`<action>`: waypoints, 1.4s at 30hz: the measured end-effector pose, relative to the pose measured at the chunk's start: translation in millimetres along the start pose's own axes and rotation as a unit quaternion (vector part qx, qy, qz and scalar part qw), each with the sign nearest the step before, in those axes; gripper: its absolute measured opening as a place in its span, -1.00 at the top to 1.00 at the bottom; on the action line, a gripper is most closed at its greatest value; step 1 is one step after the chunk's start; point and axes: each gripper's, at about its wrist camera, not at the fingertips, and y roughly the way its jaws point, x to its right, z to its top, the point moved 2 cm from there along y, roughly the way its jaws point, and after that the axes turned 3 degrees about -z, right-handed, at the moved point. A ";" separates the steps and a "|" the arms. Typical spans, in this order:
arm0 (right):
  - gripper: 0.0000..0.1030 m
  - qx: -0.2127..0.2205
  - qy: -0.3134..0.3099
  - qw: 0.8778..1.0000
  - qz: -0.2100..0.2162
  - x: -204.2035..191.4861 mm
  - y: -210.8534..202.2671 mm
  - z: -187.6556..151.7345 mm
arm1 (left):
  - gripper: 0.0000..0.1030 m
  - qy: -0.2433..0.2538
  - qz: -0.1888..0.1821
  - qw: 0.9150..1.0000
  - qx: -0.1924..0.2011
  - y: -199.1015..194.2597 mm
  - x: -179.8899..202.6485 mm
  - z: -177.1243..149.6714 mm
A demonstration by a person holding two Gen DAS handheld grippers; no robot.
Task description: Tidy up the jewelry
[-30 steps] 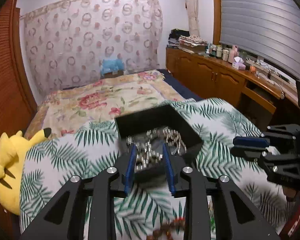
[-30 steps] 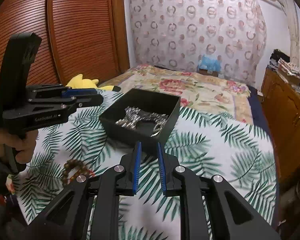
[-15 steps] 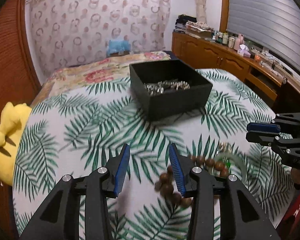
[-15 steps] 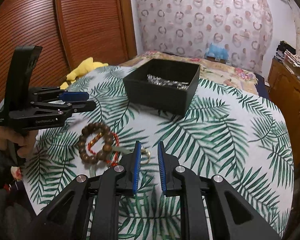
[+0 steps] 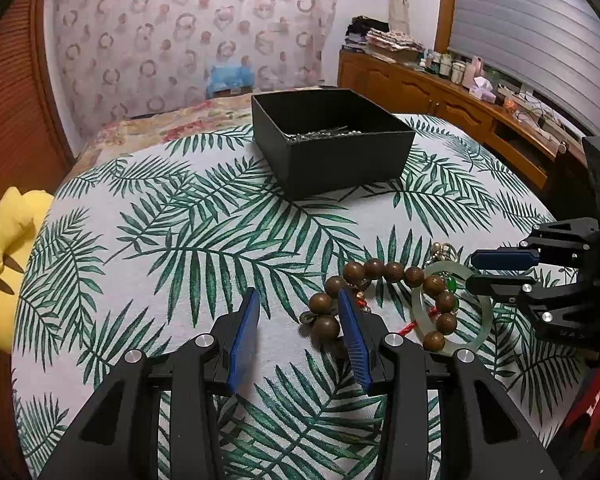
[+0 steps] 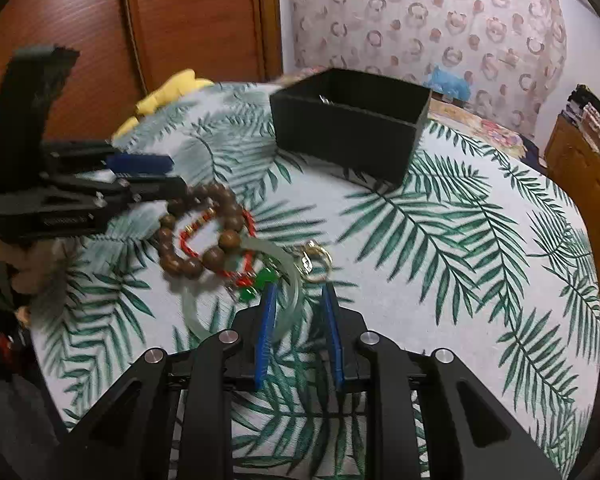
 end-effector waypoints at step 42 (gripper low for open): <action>0.68 0.006 0.001 1.000 -0.022 7.8 3.7 -2.7 | 1.00 0.030 -0.021 0.996 0.084 -57.0 38.9 14.3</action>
